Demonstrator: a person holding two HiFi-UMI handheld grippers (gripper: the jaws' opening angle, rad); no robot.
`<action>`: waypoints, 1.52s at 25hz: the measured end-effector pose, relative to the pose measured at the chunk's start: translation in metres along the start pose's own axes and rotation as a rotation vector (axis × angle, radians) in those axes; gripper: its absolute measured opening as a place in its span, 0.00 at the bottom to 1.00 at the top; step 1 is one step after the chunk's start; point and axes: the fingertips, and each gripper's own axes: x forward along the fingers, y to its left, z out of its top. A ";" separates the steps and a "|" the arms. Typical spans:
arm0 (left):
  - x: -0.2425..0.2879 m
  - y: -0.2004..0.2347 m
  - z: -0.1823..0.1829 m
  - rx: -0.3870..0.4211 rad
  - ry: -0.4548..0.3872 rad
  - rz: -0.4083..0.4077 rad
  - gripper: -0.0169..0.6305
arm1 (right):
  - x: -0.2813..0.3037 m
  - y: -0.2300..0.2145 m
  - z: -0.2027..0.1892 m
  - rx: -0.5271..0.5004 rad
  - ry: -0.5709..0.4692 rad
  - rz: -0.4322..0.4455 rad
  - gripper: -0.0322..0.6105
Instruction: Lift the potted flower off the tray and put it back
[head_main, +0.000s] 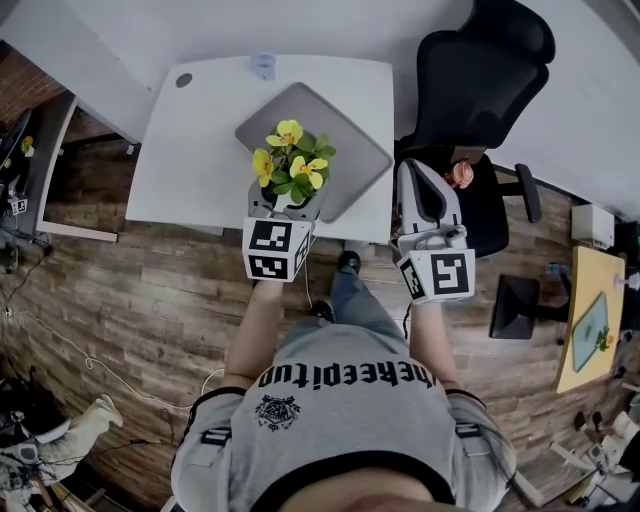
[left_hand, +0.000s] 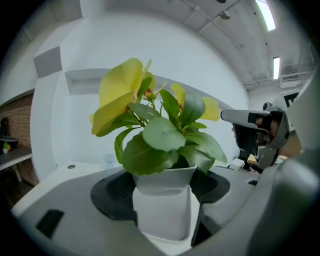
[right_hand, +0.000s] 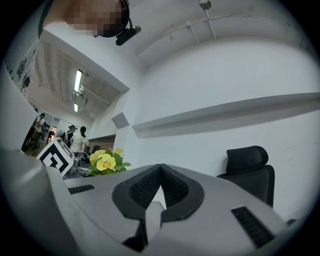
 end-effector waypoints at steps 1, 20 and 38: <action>-0.007 -0.001 0.004 0.005 -0.014 0.003 0.55 | -0.003 0.004 0.002 -0.001 -0.004 0.001 0.05; -0.074 -0.018 0.044 0.076 -0.140 0.058 0.55 | -0.048 0.022 0.024 -0.003 -0.042 -0.002 0.05; -0.084 -0.021 0.042 0.091 -0.140 0.078 0.55 | -0.062 0.030 0.026 -0.002 -0.049 0.015 0.05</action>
